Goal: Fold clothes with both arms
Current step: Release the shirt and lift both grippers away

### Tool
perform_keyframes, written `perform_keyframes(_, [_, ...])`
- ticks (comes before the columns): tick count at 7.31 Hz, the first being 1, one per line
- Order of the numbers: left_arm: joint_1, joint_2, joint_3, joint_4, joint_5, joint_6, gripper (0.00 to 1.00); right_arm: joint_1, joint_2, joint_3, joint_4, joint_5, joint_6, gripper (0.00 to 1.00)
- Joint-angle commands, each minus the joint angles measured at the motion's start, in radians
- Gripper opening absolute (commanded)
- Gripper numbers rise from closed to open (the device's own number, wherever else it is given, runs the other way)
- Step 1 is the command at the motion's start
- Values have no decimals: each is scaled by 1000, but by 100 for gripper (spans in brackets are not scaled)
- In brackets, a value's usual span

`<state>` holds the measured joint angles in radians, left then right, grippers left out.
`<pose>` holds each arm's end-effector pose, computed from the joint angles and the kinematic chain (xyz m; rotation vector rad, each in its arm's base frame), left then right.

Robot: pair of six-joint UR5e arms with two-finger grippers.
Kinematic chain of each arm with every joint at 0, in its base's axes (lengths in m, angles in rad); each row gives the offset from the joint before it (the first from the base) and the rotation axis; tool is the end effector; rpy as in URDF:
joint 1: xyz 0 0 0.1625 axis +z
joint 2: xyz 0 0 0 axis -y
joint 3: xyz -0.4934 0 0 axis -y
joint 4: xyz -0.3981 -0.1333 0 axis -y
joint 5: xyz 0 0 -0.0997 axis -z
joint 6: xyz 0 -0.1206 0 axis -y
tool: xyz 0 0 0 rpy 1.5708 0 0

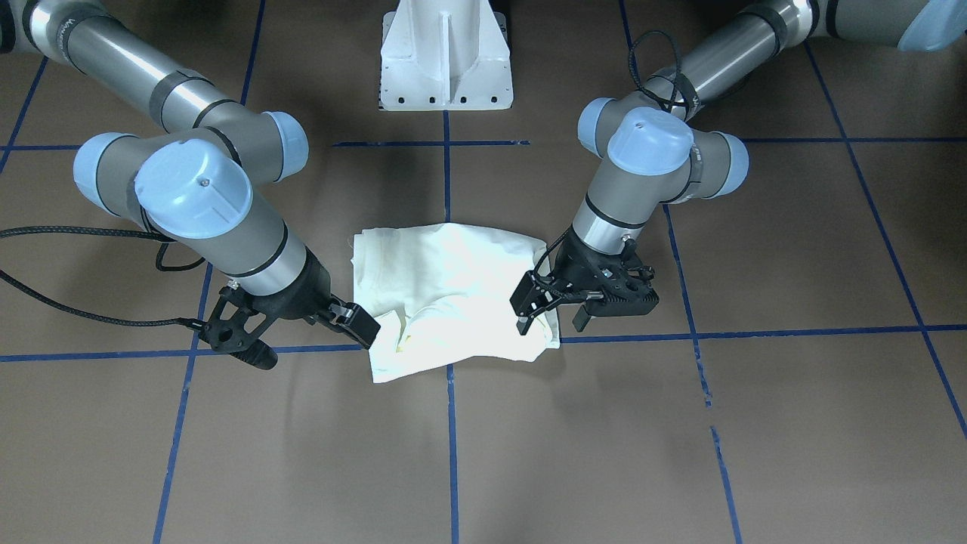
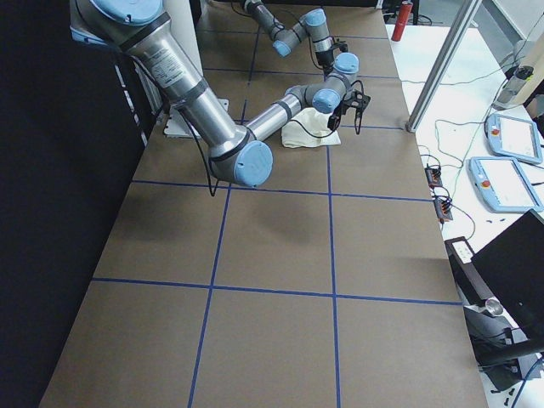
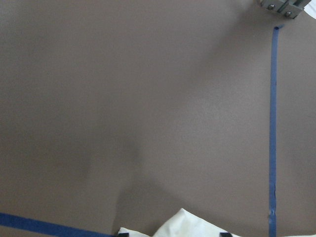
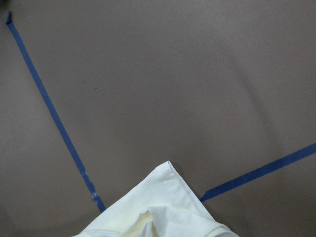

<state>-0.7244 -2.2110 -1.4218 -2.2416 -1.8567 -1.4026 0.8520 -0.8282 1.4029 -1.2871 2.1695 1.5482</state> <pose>0.5270 -0.5989 0.3249 0.2709 1.1542 -0.3239 -0.4831 -0.6514 0.2993 -0.1573 -0.9999 0.5018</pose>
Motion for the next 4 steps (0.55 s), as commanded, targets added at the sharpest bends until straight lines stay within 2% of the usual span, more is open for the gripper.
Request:
perform_keyframes(1, [17, 69, 35, -268, -65, -146, 100, 7, -6, 10, -5, 6, -11, 100])
perform_keyframes(2, [37, 70, 47, -326, -100, -251, 100, 10, -6, 10, -5, 6, -11, 100])
perform_keyframes(4, [63, 62, 75, -371, -105, -300, 100, 16, -9, 11, -6, 6, -11, 100])
